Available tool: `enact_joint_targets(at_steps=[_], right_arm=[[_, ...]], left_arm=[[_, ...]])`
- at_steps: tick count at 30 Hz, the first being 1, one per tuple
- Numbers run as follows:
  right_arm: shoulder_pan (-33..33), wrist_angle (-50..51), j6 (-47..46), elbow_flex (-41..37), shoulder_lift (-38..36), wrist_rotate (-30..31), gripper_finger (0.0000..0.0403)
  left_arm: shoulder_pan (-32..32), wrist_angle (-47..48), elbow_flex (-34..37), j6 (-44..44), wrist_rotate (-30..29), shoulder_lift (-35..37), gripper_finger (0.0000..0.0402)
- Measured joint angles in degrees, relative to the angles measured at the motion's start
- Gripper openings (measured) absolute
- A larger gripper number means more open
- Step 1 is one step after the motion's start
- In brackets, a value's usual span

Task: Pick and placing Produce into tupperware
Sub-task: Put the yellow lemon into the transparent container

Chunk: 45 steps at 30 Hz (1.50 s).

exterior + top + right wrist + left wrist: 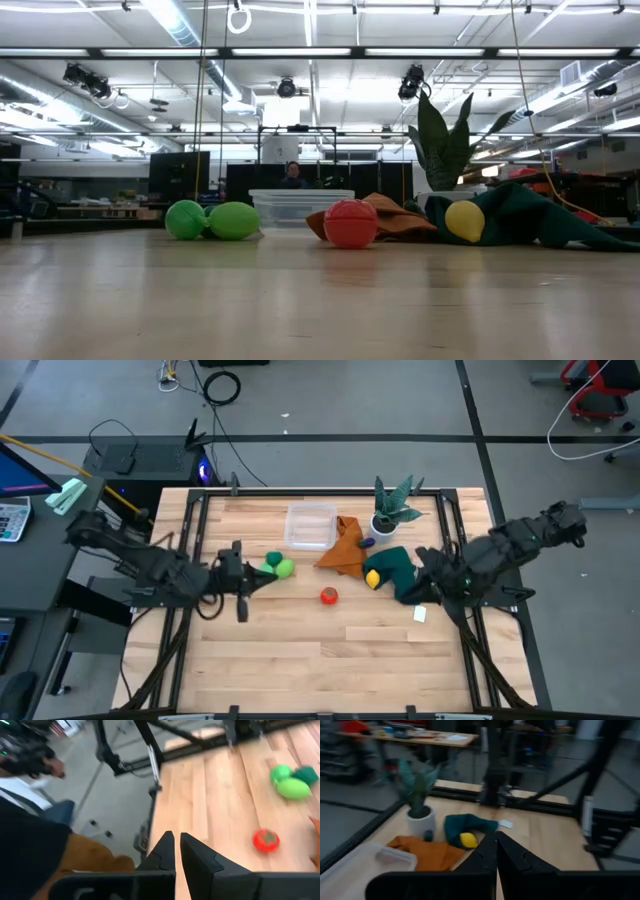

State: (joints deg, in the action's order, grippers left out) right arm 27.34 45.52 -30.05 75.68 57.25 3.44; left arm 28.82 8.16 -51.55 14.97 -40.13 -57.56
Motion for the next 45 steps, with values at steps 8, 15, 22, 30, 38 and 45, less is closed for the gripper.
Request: enact_joint_targets(at_steps=[8, 15, 22, 30, 38, 45], right_arm=[[13.0, 3.3, -4.8, 0.0, 0.1, 12.2, 0.0], [19.5, 5.8, -9.7, -0.1, 1.8, 20.1, 0.0], [18.8, 5.8, -14.6, -0.1, 7.2, 22.0, 0.0], [14.4, 5.0, -8.7, -0.1, 14.2, 26.5, 0.0], [7.2, 2.4, -11.6, -0.1, 17.4, 27.8, 0.0], [2.6, 3.2, -14.3, -0.1, 17.7, 26.0, 0.0]], left_arm=[[11.0, 0.4, -6.2, 4.0, -18.5, -10.3, 0.0005], [14.0, 3.3, -8.2, 10.6, -21.3, -13.8, 0.0019], [14.0, 17.9, -8.3, 14.7, -21.4, -13.7, 0.0006], [10.1, 40.0, -8.3, 27.1, -10.1, -13.7, 0.0027], [1.9, 54.1, -8.2, 30.9, -3.0, -13.7, 0.0027], [-5.3, 54.3, -8.2, 28.9, 0.5, -13.7, 0.0014]])
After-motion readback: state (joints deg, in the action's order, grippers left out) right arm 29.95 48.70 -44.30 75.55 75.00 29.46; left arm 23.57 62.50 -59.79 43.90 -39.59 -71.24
